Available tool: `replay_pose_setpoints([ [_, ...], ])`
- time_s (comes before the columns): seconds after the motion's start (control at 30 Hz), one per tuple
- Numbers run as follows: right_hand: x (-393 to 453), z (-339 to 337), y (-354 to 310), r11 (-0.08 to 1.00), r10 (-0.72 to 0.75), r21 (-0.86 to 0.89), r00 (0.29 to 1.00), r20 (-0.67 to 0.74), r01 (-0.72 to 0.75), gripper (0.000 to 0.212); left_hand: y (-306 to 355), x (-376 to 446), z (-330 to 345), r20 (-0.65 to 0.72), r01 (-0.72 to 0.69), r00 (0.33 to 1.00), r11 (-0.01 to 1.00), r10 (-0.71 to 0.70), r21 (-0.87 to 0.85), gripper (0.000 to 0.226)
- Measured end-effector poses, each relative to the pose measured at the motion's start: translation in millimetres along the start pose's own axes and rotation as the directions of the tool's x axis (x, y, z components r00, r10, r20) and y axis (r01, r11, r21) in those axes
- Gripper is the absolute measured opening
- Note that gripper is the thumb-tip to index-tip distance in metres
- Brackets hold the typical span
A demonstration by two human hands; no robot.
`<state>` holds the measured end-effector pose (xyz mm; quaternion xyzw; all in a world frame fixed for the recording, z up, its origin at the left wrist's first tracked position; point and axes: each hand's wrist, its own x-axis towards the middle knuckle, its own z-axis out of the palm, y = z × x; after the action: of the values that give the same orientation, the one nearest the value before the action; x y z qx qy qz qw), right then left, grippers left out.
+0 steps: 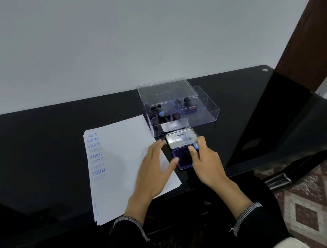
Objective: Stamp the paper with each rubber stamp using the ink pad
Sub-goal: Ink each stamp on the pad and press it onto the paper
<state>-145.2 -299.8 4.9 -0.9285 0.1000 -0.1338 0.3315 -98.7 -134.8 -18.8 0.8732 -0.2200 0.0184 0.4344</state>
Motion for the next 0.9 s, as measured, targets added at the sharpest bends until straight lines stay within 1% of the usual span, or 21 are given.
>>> replay_pose_setpoints([
  [0.03,2,-2,-2,0.998,0.028,0.053,1.0,-0.009,-0.028,0.014,2,-1,-5,-0.078,0.028,0.996,0.99,-0.039,-0.139,0.049],
  [0.07,3,-3,-5,0.992,0.055,0.118,0.998,-0.027,-0.052,0.015,4,-2,-10,-0.162,0.036,0.984,0.97,-0.076,-0.239,0.038],
  [0.13,2,-4,-16,0.957,0.1,0.278,0.993,-0.068,-0.077,0.015,1,-4,-23,-0.282,0.058,0.947,0.947,-0.152,-0.316,0.024],
  [0.2,1,-2,-31,0.896,0.154,0.429,0.987,-0.052,-0.117,0.012,-6,-7,-38,-0.33,0.108,0.92,0.946,-0.211,-0.304,0.023],
  [0.27,2,9,-49,0.835,0.191,0.523,0.981,0.018,-0.172,0.013,-20,-12,-56,-0.37,0.148,0.9,0.959,-0.232,-0.239,0.023],
  [0.33,5,25,-66,0.777,0.188,0.597,0.979,0.084,-0.2,0.013,-37,-23,-77,-0.389,0.196,0.887,0.965,-0.251,-0.176,0.027],
  [0.43,6,48,-93,0.734,0.128,0.655,0.983,0.13,-0.182,0.011,-65,-43,-112,-0.386,0.257,0.886,0.965,-0.256,-0.051,0.028],
  [0.5,4,62,-106,0.747,0.088,0.644,0.985,0.15,-0.165,0.01,-81,-55,-131,-0.375,0.273,0.9,0.958,-0.223,0.085,0.026],
  [0.57,3,74,-115,0.763,0.061,0.627,0.983,0.173,-0.158,0.011,-94,-65,-147,-0.344,0.287,0.915,0.941,-0.212,0.181,0.026],
  [0.67,3,85,-119,0.761,0.063,0.624,0.978,0.2,-0.177,0.014,-106,-75,-159,-0.245,0.268,0.947,0.935,-0.21,0.233,0.028],
  [0.73,3,90,-118,0.767,0.058,0.616,0.975,0.213,-0.18,0.015,-108,-78,-161,-0.188,0.259,0.958,0.93,-0.214,0.259,0.033],
  [0.83,3,93,-113,0.773,0.056,0.607,0.974,0.22,-0.182,0.015,-111,-79,-155,-0.142,0.252,0.966,0.914,-0.217,0.318,0.04],
  [0.9,3,94,-109,0.776,0.068,0.603,0.975,0.211,-0.184,0.014,-115,-80,-152,-0.141,0.252,0.967,0.895,-0.214,0.369,0.041],
])
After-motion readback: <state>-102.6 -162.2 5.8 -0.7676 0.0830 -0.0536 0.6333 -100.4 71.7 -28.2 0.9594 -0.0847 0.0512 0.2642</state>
